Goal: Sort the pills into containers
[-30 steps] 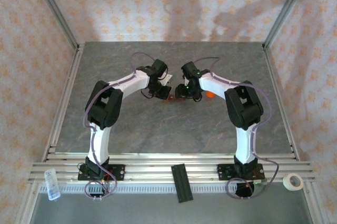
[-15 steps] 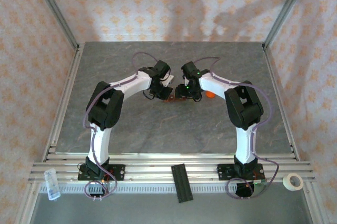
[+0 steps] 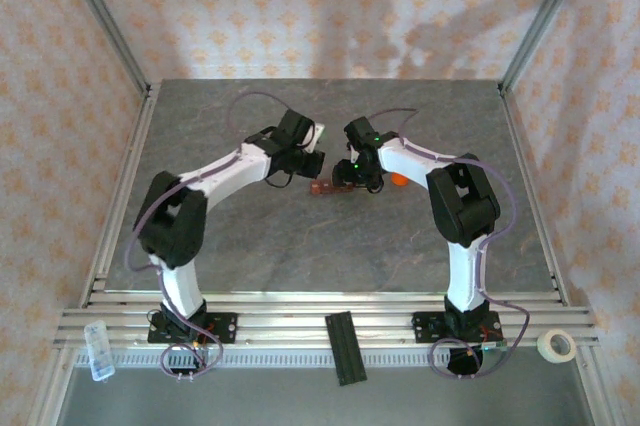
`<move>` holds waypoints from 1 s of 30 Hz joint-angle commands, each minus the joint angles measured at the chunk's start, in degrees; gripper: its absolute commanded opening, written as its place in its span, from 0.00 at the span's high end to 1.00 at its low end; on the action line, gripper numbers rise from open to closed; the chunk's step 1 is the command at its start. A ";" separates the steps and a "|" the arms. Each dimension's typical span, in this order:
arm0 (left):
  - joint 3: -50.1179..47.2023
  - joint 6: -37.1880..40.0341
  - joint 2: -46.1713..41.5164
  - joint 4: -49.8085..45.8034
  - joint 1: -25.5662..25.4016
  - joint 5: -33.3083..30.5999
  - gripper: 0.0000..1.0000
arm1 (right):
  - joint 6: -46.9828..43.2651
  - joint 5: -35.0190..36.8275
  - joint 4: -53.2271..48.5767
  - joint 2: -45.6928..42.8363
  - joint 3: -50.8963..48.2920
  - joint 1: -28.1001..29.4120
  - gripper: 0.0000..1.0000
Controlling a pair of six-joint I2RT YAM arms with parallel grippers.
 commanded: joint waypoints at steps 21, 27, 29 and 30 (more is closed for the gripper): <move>-32.33 7.06 -30.67 37.69 3.76 -26.19 0.50 | -1.03 5.70 -11.46 -10.84 14.38 -2.44 0.28; -33.86 9.40 -33.74 39.58 5.03 -31.96 0.00 | -0.40 8.21 -8.91 -20.17 13.43 -7.70 0.25; -34.61 10.45 -34.72 40.99 5.40 -33.83 0.00 | -0.04 9.77 -6.86 -23.71 11.52 -9.85 0.23; -35.16 11.01 -35.22 41.97 5.53 -34.48 0.00 | 0.12 10.12 -5.95 -25.08 10.57 -10.87 0.22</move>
